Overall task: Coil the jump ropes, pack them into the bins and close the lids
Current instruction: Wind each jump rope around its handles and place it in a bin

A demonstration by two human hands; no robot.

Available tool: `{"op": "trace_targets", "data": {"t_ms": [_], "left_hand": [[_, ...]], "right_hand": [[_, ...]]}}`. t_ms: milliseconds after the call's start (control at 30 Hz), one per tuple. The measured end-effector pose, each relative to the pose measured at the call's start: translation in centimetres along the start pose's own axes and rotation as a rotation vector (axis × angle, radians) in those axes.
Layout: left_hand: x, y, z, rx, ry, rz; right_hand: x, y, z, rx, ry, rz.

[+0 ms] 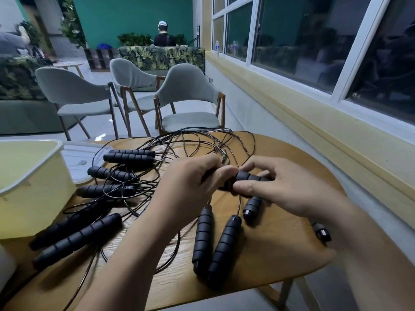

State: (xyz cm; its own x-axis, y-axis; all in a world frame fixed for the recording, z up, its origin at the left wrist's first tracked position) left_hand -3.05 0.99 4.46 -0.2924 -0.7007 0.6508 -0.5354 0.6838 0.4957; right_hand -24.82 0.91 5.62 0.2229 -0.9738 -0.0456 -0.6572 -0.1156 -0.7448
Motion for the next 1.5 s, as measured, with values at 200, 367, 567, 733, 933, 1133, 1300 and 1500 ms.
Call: {"op": "trace_targets", "data": {"t_ms": [200,367,567,733,933,1133,1300,1500], "left_hand": [[-0.1,0.3,-0.6,-0.179,-0.040,-0.033],[0.0,0.2,-1.1,-0.450,-0.092,-0.046],[-0.2,0.4,-0.8,-0.590,-0.118,-0.114],[-0.2,-1.1,0.2,-0.349,-0.079,-0.205],[-0.2,0.3,0.4,-0.212,-0.065,-0.132],[-0.3,-0.4,0.7,0.051,-0.086,-0.094],[-0.3,-0.7,0.8,0.040,-0.073,-0.054],[-0.2,-0.6,0.8,-0.032,-0.008,-0.057]], "right_hand": [[-1.0,-0.4,-0.4,0.150,-0.403,0.011],[-1.0,-0.1,0.0,0.325,-0.558,-0.055],[-1.2,-0.5,0.7,0.627,-0.632,-0.174],[-0.9,-1.4,0.9,0.892,-0.562,-0.347],[-1.0,-2.4,-0.1,0.895,-0.191,-0.355],[-0.2,-1.2,-0.1,0.870,0.072,-0.248],[0.3,-0.8,0.1,0.699,0.265,-0.192],[0.1,-0.5,0.2,0.331,0.424,-0.127]]}}
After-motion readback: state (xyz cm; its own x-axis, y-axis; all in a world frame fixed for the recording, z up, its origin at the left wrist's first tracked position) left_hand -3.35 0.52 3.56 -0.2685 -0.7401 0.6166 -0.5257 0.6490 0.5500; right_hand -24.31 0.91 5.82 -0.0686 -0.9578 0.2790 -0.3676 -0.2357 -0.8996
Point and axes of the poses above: each hand's wrist, its own x-axis towards the middle knuckle, its own z-axis out of the palm, y = z × x, the point moved 2 cm from there along x, towards the middle knuckle, and after that the axes turned 4 degrees about z, right-handed, at the moved point
